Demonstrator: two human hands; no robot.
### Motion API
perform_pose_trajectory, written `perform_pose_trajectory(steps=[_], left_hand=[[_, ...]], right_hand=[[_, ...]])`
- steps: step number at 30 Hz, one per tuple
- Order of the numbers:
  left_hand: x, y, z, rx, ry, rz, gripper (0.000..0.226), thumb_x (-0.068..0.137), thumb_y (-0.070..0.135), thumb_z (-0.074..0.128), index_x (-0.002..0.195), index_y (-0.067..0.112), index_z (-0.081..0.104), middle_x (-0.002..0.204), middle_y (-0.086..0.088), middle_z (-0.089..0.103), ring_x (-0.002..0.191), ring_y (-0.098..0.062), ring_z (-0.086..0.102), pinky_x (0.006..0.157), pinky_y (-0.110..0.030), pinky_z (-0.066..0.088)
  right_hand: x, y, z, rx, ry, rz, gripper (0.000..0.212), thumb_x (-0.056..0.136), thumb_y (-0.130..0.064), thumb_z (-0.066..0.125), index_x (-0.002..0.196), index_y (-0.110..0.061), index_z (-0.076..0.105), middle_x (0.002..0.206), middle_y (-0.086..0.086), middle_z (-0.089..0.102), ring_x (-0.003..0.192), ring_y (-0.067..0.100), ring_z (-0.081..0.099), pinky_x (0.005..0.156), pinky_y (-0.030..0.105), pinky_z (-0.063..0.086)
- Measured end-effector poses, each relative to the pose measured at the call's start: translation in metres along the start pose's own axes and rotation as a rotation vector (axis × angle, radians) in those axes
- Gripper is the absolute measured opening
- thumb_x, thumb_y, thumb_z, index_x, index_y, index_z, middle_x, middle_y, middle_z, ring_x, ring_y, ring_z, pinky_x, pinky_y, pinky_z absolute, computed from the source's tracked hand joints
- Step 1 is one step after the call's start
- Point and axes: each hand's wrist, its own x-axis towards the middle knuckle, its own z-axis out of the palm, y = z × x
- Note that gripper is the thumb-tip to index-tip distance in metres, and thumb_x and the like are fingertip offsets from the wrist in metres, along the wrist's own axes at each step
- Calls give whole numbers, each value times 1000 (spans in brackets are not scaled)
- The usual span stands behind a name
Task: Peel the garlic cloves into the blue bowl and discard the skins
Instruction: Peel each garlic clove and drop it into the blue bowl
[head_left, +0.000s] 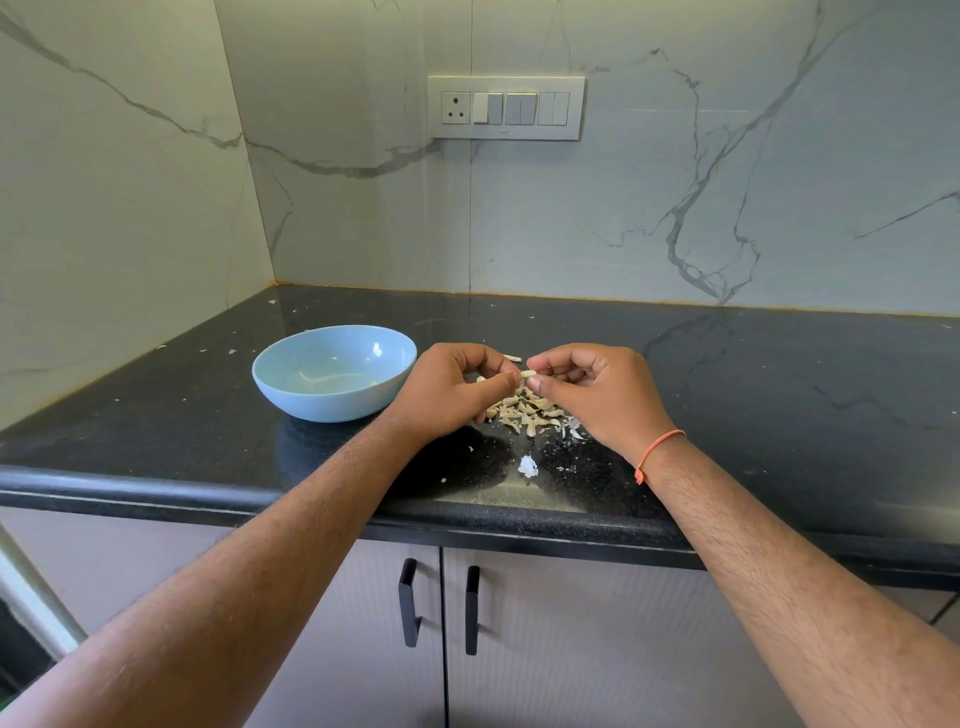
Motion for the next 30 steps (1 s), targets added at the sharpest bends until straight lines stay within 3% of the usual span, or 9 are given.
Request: perform_pose_trajectory(steps=[6, 9, 17, 23, 30], left_hand=[[0, 0, 0, 32, -9, 17, 9, 94, 20, 77, 86, 17, 74, 72, 13, 68, 54, -10, 55, 55, -26, 50], [0, 0, -1, 61, -23, 24, 7, 93, 19, 76, 86, 19, 73, 74, 14, 67, 55, -10, 52, 56, -24, 49], [0, -1, -1, 81, -18, 47, 6, 93, 20, 74, 87, 21, 72, 80, 12, 70, 58, -12, 51, 61, -29, 48], [1, -2, -1, 77, -36, 56, 8, 93, 21, 74, 86, 23, 72, 79, 14, 69, 58, -14, 50, 62, -31, 48], [2, -1, -1, 89, -29, 58, 7, 94, 22, 74, 88, 24, 73, 83, 11, 71, 58, -7, 53, 64, -29, 50]], right_hand=[[-3, -1, 1, -85, 7, -45, 12, 83, -21, 88, 93, -27, 84, 79, -10, 77, 75, 17, 73, 74, 38, 64], [-3, -2, 1, -102, -4, -60, 10, 85, -22, 87, 93, -26, 83, 80, -11, 77, 75, 13, 73, 74, 34, 64], [0, -1, 2, 30, -17, 7, 16, 85, -17, 86, 93, -30, 82, 81, -8, 79, 76, 11, 74, 76, 31, 62], [0, 0, 2, 20, -49, 22, 12, 85, -17, 86, 96, -20, 85, 84, -5, 80, 83, 19, 77, 83, 40, 65], [-1, -5, 0, 268, -78, 63, 15, 84, -4, 83, 99, -10, 82, 88, -1, 81, 83, 12, 75, 77, 23, 60]])
